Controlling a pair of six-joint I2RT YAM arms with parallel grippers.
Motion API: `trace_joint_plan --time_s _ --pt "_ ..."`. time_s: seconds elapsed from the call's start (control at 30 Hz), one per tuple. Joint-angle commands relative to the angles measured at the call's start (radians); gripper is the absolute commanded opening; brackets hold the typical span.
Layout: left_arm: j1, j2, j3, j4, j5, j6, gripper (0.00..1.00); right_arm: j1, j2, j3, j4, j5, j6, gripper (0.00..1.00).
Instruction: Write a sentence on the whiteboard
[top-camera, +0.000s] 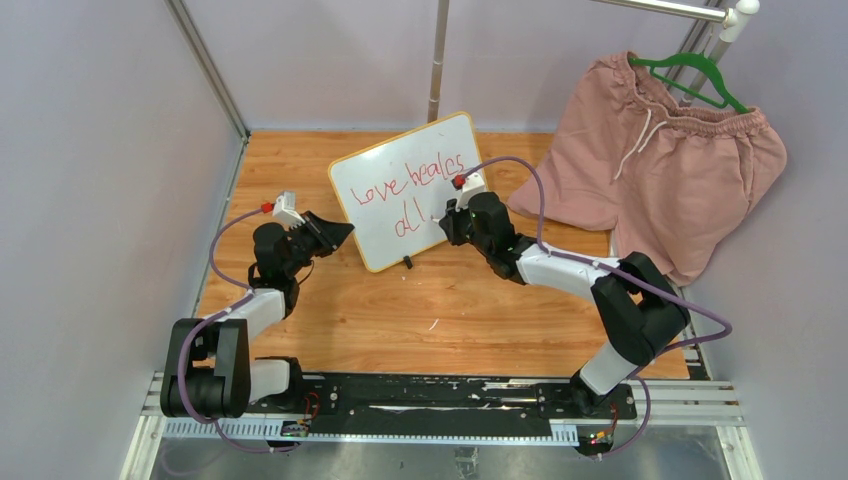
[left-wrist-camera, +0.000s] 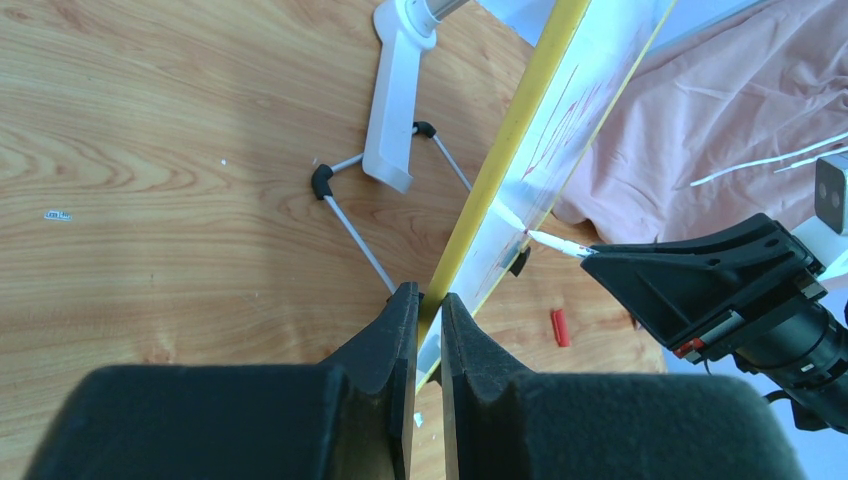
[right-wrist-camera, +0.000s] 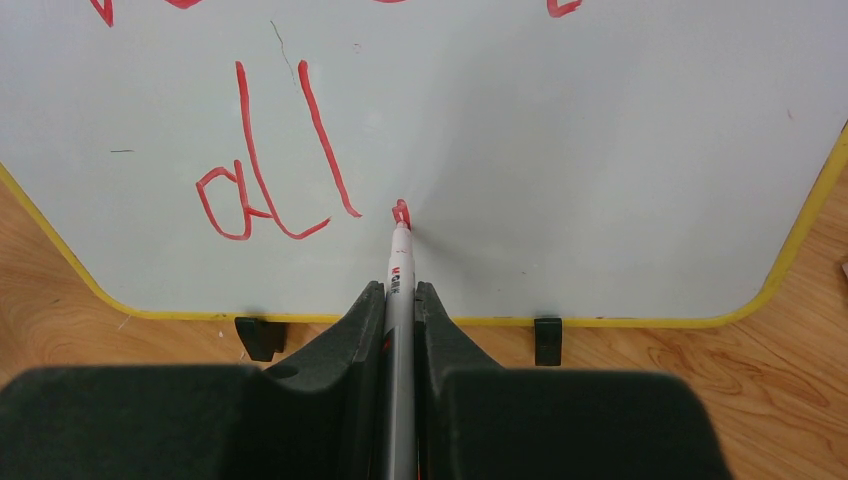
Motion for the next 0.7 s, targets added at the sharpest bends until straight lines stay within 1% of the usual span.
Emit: trace_joint_plan --time_s 0.0,0.17,0.4,0.6,0.67 --pt "0.0 -0.023 -0.01 0.012 -0.008 0.004 0.0 0.012 -0.012 0.013 -0.003 0.021 -0.009 0.0" --pt "0.0 -0.025 -0.01 0.012 -0.011 0.002 0.0 0.012 -0.056 -0.011 -0.004 0.007 -0.007 0.0" --pt "0.0 -0.028 -0.013 0.007 -0.017 0.007 0.0 0.014 -0.18 -0.076 -0.002 -0.026 0.009 0.0" --pt "0.0 -0.033 -0.014 -0.002 -0.026 0.015 0.0 0.014 -0.351 -0.132 -0.095 -0.026 0.008 0.0" --pt "0.0 -0.034 -0.015 -0.002 -0.028 0.015 0.02 0.014 -0.42 -0.151 -0.14 -0.012 0.008 0.0"
